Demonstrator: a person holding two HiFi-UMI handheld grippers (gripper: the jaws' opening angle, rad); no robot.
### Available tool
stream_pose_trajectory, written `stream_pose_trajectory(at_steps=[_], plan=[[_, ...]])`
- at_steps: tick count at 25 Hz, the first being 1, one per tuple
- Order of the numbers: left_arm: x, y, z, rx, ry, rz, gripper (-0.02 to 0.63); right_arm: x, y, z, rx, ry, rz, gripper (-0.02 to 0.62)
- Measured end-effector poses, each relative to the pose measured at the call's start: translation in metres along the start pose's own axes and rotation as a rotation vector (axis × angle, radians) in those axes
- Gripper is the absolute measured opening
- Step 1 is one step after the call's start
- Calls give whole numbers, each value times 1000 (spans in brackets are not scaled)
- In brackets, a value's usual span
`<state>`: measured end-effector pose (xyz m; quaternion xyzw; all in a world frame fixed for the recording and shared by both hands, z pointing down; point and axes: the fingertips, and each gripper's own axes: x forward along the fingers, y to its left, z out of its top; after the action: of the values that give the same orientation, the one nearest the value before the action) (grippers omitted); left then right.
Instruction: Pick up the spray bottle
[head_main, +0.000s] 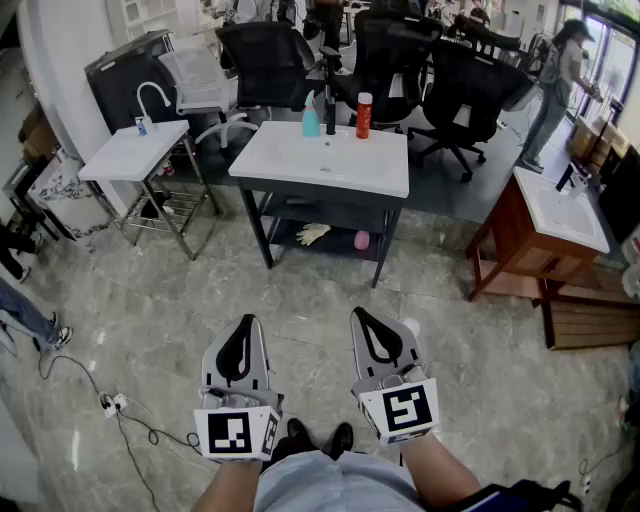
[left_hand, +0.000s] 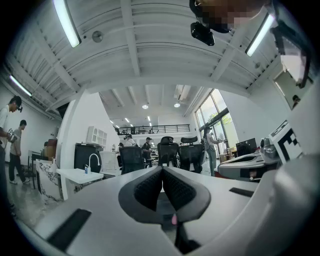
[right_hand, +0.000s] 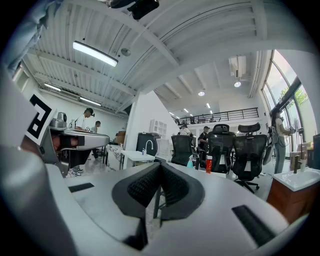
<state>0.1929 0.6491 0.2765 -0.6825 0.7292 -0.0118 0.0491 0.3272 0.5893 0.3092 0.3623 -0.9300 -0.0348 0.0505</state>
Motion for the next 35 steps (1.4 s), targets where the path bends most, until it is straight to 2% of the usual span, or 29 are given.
stream_pose_trajectory(at_steps=[10,21,28,35], plan=[[1,-9,-7,-1,14,25,18,-6,-18,-2,13,-21,-1,14],[22,-5,-29,-28,56,58,18,17,-49,-16,11,22,-29,15],[64,28,-40,-43,60,76,18,60,-62,-26,7,50,-36,15],[123,67,-59,-48,85,56,18,137,-71,-33,17,73,-35,15]])
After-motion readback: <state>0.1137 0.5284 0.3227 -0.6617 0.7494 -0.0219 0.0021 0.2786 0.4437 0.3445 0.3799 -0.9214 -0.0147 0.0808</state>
